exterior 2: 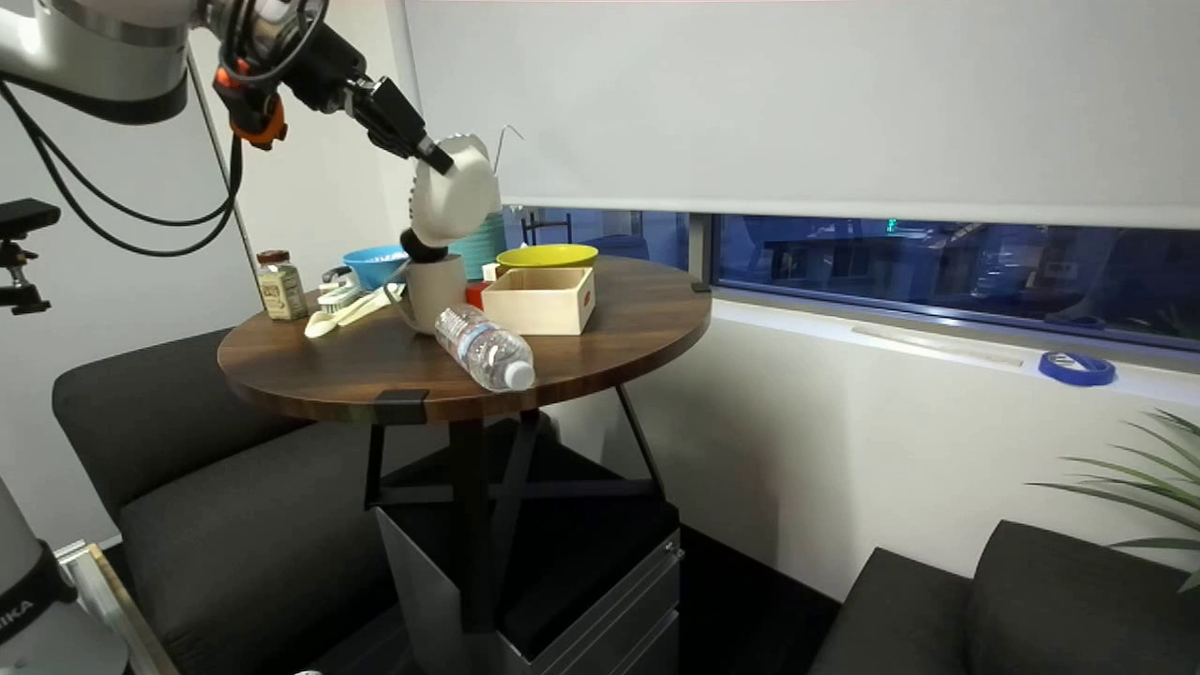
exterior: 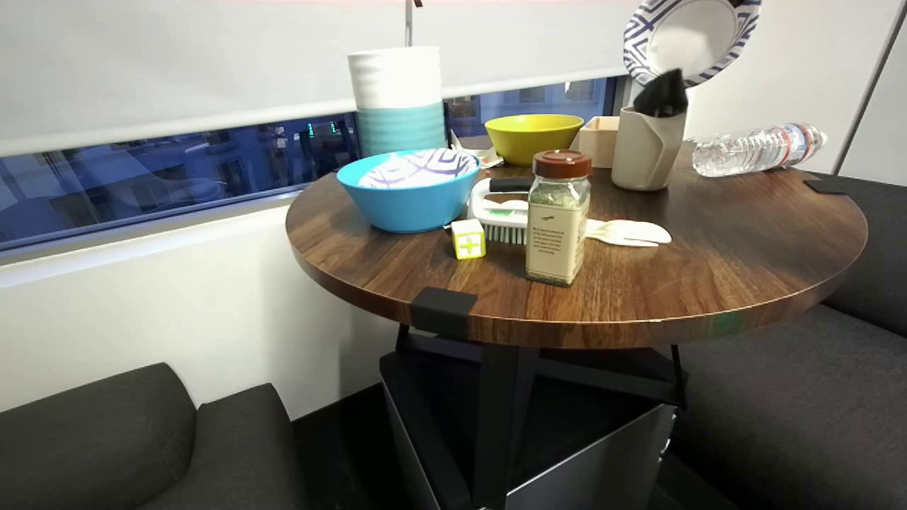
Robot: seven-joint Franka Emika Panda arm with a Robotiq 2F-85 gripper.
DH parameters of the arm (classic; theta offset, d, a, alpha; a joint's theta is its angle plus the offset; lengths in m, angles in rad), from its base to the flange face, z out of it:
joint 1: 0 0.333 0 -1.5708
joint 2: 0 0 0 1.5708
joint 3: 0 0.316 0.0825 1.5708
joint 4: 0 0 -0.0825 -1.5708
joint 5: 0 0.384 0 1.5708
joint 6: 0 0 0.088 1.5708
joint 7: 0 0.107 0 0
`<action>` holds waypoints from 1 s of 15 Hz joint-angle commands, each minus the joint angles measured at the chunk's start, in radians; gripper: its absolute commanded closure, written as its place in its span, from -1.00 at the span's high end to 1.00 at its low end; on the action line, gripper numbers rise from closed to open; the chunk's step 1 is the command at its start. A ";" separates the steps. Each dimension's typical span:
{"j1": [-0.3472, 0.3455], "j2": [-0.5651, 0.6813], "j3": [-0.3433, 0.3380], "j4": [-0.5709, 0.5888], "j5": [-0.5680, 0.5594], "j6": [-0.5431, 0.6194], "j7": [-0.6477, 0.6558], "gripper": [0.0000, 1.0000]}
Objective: Lift the bowl, then drop the black object into the mug
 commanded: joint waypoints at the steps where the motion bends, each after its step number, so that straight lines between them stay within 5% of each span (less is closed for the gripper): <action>1: -0.012 -0.012 -0.001 -0.009 -0.012 0.028 -0.011 -0.99; 9: -0.013 -0.013 -0.006 -0.013 0.045 0.026 0.056 -0.99; 10: 0.006 0.003 0.052 0.022 0.093 -0.021 0.131 -0.99; 15: 0.075 -0.081 -0.050 -0.056 0.260 0.030 0.098 -0.99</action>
